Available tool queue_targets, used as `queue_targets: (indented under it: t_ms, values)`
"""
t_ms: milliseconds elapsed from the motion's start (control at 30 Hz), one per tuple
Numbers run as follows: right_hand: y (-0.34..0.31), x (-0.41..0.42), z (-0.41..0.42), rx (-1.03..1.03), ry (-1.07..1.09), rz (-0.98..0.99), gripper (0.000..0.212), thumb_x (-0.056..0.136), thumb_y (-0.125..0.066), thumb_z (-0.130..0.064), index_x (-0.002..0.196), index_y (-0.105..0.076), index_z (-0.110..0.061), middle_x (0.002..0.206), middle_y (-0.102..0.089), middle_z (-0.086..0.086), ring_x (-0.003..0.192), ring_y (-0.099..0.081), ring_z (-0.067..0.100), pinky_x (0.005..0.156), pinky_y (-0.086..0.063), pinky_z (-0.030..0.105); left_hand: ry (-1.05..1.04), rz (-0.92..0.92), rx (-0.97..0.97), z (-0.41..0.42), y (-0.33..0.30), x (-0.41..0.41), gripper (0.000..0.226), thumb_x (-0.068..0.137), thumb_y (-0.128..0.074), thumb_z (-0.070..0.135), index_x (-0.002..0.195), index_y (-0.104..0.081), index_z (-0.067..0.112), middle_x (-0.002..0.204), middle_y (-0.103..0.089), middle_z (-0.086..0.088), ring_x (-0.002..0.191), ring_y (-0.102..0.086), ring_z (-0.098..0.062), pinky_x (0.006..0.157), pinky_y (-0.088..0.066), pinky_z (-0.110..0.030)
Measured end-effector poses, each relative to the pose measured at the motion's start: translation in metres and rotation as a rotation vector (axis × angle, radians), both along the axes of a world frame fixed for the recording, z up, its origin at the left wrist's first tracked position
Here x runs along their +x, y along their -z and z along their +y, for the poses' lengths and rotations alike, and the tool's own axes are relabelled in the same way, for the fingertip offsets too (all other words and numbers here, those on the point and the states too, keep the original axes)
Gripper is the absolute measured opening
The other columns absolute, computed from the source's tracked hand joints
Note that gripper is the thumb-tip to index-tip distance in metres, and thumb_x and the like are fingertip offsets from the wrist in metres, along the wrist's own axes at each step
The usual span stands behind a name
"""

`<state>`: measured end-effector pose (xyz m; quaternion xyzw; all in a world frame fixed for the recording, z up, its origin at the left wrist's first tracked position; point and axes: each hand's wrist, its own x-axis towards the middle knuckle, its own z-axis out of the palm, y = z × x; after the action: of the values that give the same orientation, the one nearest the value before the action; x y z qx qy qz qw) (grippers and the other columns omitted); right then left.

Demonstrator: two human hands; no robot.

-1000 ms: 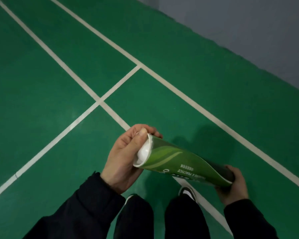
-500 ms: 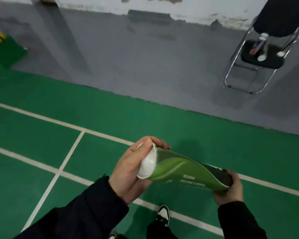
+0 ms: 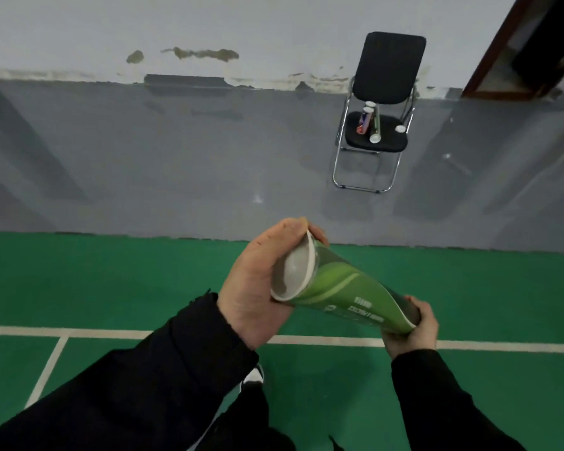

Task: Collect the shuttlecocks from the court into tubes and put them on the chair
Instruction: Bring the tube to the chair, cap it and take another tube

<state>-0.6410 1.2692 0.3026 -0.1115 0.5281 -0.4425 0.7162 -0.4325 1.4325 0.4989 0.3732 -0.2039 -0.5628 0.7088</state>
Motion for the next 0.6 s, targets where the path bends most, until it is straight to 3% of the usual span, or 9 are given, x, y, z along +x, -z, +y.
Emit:
queue_targets:
  t_ms: [133,200,300,367,433,533,600]
  values:
    - [0.020,0.003,-0.049,0.028,0.059,0.056,0.013,0.081,-0.065,-0.027,0.070,-0.065,-0.021,0.074,-0.066,0.000,0.064,-0.065,0.022,0.060,-0.054,0.024,0.067,0.068,0.092,-0.075,0.015,0.029,0.022,0.089,-0.067,0.036,0.086,-0.076,0.016,0.098,-0.069,-0.007,0.094,-0.063,-0.024,0.091,-0.052,-0.039]
    - [0.019,0.005,-0.085,-0.004,0.103,0.046,0.018,0.084,-0.063,-0.026,0.067,-0.065,-0.020,0.071,-0.067,-0.001,0.061,-0.065,0.019,0.056,-0.055,0.023,0.201,0.104,0.198,-0.110,0.024,0.051,0.030,0.082,-0.073,0.039,0.100,-0.078,0.016,0.116,-0.071,-0.010,0.109,-0.065,-0.031,0.101,-0.049,-0.056]
    - [0.007,0.003,-0.142,-0.046,0.157,0.064,0.029,0.090,-0.059,-0.027,0.063,-0.067,-0.020,0.066,-0.068,-0.005,0.059,-0.066,0.015,0.054,-0.056,0.020,0.431,0.210,0.269,-0.150,0.033,0.084,0.051,0.078,-0.084,0.031,0.122,-0.070,0.012,0.147,-0.056,-0.022,0.129,-0.057,-0.048,0.094,-0.047,-0.076]
    - [-0.004,-0.006,-0.175,-0.071,0.176,0.112,0.033,0.090,-0.058,-0.027,0.060,-0.070,-0.019,0.066,-0.069,-0.006,0.060,-0.066,0.012,0.056,-0.056,0.019,0.530,0.253,0.227,-0.173,0.034,0.093,0.044,0.083,-0.084,0.025,0.120,-0.069,0.009,0.153,-0.048,-0.024,0.129,-0.056,-0.049,0.093,-0.048,-0.076]
    - [-0.012,-0.017,-0.205,-0.098,0.209,0.167,0.034,0.090,-0.057,-0.027,0.060,-0.070,-0.019,0.066,-0.069,-0.007,0.061,-0.066,0.010,0.058,-0.056,0.019,0.540,0.262,0.191,-0.194,0.039,0.093,0.030,0.087,-0.080,0.022,0.111,-0.072,0.006,0.151,-0.053,-0.021,0.130,-0.057,-0.046,0.093,-0.049,-0.075]
    - [-0.020,-0.022,-0.246,-0.149,0.238,0.171,0.033,0.090,-0.055,-0.026,0.060,-0.069,-0.019,0.067,-0.069,-0.005,0.065,-0.066,0.011,0.065,-0.055,0.021,0.463,0.330,0.194,-0.234,0.046,0.088,0.030,0.082,-0.087,0.023,0.102,-0.073,0.007,0.144,-0.059,-0.016,0.125,-0.061,-0.043,0.087,-0.054,-0.072]
    - [-0.015,-0.021,-0.270,-0.143,0.264,0.177,0.031,0.091,-0.054,-0.025,0.063,-0.067,-0.019,0.067,-0.068,-0.004,0.066,-0.065,0.013,0.066,-0.055,0.021,0.354,0.258,0.209,-0.271,0.049,0.085,0.023,0.085,-0.082,0.029,0.098,-0.073,0.013,0.137,-0.064,-0.015,0.117,-0.065,-0.041,0.074,-0.060,-0.064]
